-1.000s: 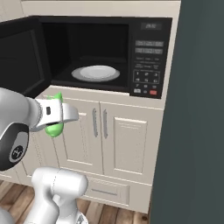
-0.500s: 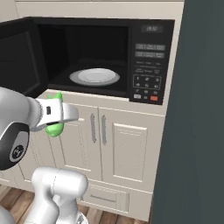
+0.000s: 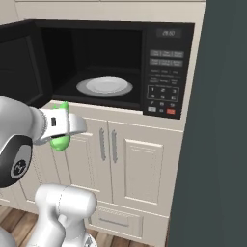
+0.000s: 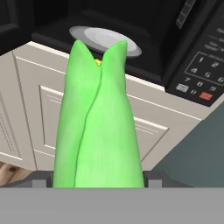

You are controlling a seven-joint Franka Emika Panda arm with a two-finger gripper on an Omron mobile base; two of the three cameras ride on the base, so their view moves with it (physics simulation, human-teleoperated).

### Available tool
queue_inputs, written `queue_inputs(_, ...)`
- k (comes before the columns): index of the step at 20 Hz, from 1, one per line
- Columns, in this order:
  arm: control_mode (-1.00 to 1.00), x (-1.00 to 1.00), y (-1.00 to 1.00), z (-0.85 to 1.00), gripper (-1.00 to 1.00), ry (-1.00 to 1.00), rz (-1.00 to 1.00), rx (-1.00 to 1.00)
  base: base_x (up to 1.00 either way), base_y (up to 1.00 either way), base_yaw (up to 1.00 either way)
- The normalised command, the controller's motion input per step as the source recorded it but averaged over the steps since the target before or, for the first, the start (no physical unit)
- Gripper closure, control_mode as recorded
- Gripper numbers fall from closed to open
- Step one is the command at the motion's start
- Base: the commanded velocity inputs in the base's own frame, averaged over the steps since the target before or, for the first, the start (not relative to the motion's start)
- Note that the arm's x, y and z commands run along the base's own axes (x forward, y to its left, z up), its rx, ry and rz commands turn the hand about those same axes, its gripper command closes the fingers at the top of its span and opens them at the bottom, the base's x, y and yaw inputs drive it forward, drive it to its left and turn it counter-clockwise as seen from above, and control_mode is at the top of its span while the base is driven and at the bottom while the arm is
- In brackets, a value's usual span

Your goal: Pick the corn from the counter and place it in the microwave. Then turn on the microwave.

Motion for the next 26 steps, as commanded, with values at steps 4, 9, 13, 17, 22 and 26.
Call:
queue_inputs(4,1.0,0.0,0.0,0.0,1.0,0.0,0.0,0.0,0.15,0.0,0.01)
queue_inputs(9,1.0,0.0,0.0,0.0,1.0,0.0,0.0,0.0,0.01,0.0,0.0)
queue_inputs(13,-1.0,0.01,0.0,0.0,1.0,0.0,0.0,0.0,0.01,0.0,0.0)
queue_inputs(17,-1.0,0.02,0.0,0.0,1.0,0.0,0.0,0.0,0.0,0.0,0.0)
queue_inputs(22,-1.0,0.01,0.0,0.0,1.0,0.0,0.0,0.0,0.0,0.0,0.0)
queue_inputs(26,-1.0,0.13,0.0,0.02,1.0,0.0,0.0,0.0,0.0,0.0,0.0)
